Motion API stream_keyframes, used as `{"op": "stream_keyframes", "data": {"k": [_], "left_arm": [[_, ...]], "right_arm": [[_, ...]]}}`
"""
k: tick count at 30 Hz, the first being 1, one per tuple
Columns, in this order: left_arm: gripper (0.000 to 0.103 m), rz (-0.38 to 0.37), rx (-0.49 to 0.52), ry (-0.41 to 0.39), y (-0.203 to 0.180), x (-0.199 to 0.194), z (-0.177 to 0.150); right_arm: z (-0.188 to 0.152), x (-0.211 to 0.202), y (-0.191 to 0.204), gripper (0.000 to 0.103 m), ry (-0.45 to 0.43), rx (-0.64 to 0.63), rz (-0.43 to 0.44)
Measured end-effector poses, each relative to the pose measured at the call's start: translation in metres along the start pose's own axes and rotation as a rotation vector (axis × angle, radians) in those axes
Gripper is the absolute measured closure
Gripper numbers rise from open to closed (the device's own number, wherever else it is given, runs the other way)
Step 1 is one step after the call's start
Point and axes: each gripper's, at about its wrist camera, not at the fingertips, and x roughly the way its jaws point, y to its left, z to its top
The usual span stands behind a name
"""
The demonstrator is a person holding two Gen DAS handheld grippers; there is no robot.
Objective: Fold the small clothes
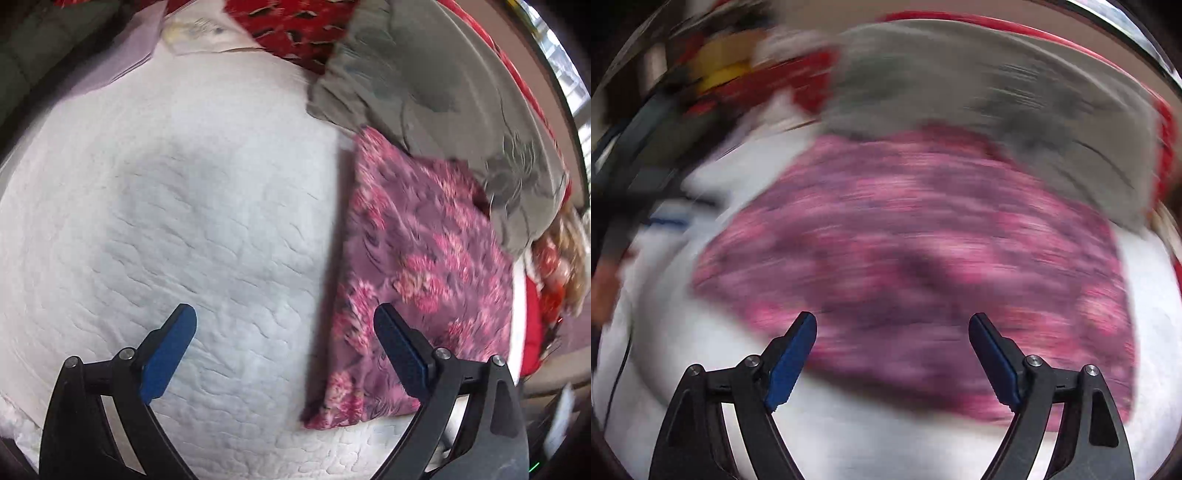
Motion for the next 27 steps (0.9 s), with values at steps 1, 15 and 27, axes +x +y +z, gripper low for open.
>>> {"op": "stream_keyframes", "data": {"k": [1, 15, 27], "left_arm": [[0.005, -0.003, -0.013, 0.003, 0.005, -0.003, 0.003], [0.005, -0.162, -0.041, 0.131, -0.001, 0.017, 0.035], [0.006, -0.296, 0.014, 0.293, -0.072, 0.08, 0.07]], "right_arm": [[0.0, 0.004, 0.014, 0.017, 0.001, -0.044, 0.002], [0.03, 0.06, 0.114, 0.087, -0.083, -0.374, -0.261], [0.039, 0.011, 0.072, 0.098, -0.266, -0.238, -0.179]]}}
